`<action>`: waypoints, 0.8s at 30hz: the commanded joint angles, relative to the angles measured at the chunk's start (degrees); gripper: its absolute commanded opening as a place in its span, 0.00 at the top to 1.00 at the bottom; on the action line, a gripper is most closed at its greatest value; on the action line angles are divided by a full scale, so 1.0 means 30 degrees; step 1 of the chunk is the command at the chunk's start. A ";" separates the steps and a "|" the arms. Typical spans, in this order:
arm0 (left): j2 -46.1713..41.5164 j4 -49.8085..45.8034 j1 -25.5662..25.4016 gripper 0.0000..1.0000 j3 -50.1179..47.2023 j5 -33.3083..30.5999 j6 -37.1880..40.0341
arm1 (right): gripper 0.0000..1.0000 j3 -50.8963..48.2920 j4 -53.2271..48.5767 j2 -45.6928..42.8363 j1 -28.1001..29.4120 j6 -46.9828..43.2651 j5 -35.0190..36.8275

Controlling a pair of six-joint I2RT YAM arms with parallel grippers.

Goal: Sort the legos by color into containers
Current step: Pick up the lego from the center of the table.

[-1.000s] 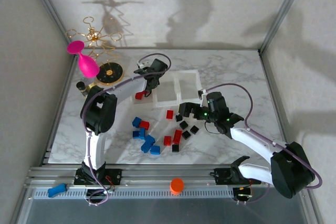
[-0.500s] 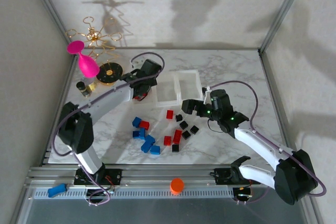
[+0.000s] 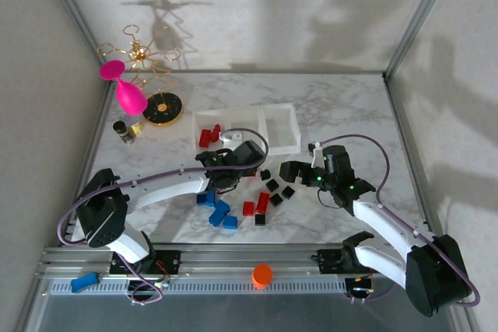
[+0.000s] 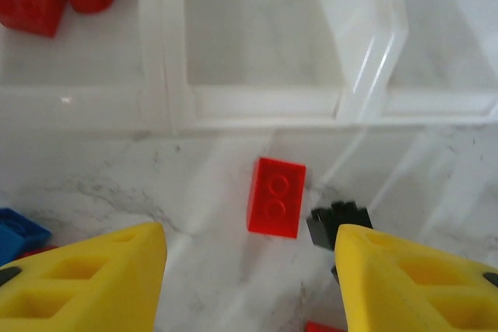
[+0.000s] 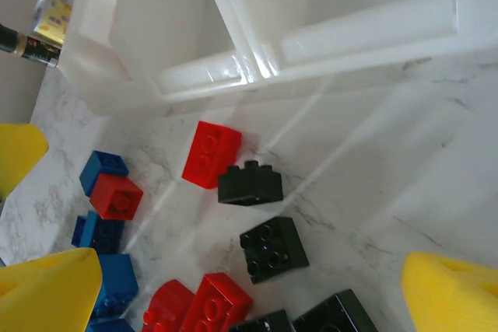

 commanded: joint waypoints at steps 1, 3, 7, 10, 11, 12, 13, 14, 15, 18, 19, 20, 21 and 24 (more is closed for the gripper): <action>0.1104 0.0269 -0.0425 0.41 -0.0236 0.0060 -0.1222 | 0.01 -0.0579 0.0974 -0.0239 -0.0193 -0.0434 -0.0955; 0.1867 0.0395 -0.0613 0.41 -0.0025 0.0040 -0.1253 | 0.01 -0.0808 0.1213 -0.0264 -0.0205 -0.0335 -0.0968; 0.3191 0.1147 -0.0658 0.41 0.0283 0.0474 -0.0977 | 0.01 -0.0937 0.1466 -0.0307 -0.0282 -0.0259 -0.1095; 0.4367 0.1092 -0.0628 0.41 0.0885 0.0339 -0.0896 | 0.01 -0.1029 0.1589 -0.0333 -0.0277 -0.0192 -0.1030; 0.4766 0.1178 -0.0578 0.41 0.1019 0.0304 -0.0835 | 0.01 -0.1075 0.1585 -0.0313 -0.0279 -0.0167 -0.1060; 0.5087 0.1160 -0.0544 0.42 0.1182 0.0275 -0.0838 | 0.01 -0.1060 0.1586 -0.0311 -0.0268 -0.0170 -0.1067; 0.5426 0.1186 -0.0484 0.42 0.1363 0.0246 -0.0781 | 0.01 -0.1032 0.1560 -0.0293 -0.0282 -0.0197 -0.1044; 0.5727 0.1203 -0.0403 0.43 0.1516 0.0206 -0.0686 | 0.01 -0.1029 0.1484 -0.0283 -0.0281 -0.0207 -0.1042; 0.5952 0.1201 -0.0344 0.44 0.1617 0.0187 -0.0650 | 0.01 -0.1029 0.1444 -0.0311 -0.0281 -0.0214 -0.1015; 0.6524 0.1345 -0.0077 0.47 0.1829 0.0364 -0.0409 | 0.01 -0.0999 0.1280 -0.0385 -0.0275 -0.0242 -0.0953; 0.6621 0.1508 0.0010 0.47 0.1830 0.0504 -0.0328 | 0.01 -0.0973 0.1241 -0.0425 -0.0268 -0.0272 -0.0934; 0.6706 0.1683 0.0005 0.47 0.1845 0.0633 -0.0191 | 0.01 -0.0970 0.1208 -0.0431 -0.0283 -0.0296 -0.0857; 0.6794 0.1766 0.0041 0.47 0.1914 0.0672 -0.0069 | 0.01 -0.0978 0.1204 -0.0468 -0.0279 -0.0316 -0.0837; 0.7246 0.1621 0.0145 0.47 0.2288 0.0595 0.0299 | 0.01 -0.0868 0.1175 -0.0416 -0.0300 -0.0331 -0.0751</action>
